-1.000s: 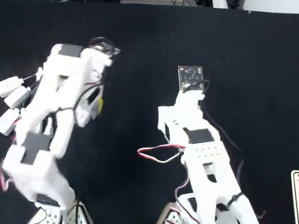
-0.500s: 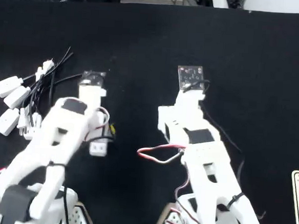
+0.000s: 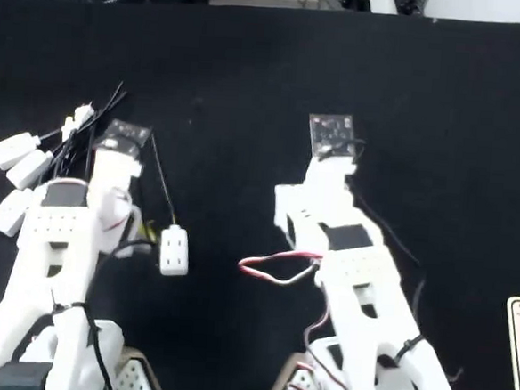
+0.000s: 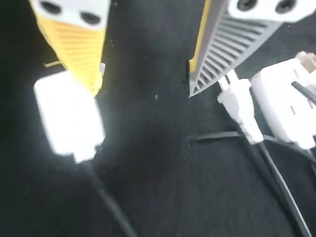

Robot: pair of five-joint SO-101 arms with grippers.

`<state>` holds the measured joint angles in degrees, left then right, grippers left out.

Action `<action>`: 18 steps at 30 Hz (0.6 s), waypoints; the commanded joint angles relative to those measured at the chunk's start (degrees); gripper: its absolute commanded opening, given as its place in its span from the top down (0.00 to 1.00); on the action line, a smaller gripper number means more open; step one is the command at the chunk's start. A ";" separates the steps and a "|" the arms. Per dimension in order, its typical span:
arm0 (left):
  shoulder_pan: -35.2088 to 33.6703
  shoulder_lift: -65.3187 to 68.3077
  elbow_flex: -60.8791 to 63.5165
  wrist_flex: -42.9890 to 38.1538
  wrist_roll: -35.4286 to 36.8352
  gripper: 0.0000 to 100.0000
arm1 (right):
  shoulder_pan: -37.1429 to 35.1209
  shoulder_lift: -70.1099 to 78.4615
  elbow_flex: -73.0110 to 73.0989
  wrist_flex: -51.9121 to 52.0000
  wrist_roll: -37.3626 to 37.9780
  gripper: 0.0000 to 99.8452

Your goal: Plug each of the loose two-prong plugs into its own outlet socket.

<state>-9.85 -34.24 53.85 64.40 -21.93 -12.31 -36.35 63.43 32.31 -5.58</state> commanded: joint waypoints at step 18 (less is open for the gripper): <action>23.16 -2.20 4.62 -17.67 25.58 0.72 | 4.92 -1.10 -0.48 -1.23 0.09 0.88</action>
<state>11.69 -34.86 62.37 47.60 -1.27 -10.37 -36.35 63.43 32.31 -5.58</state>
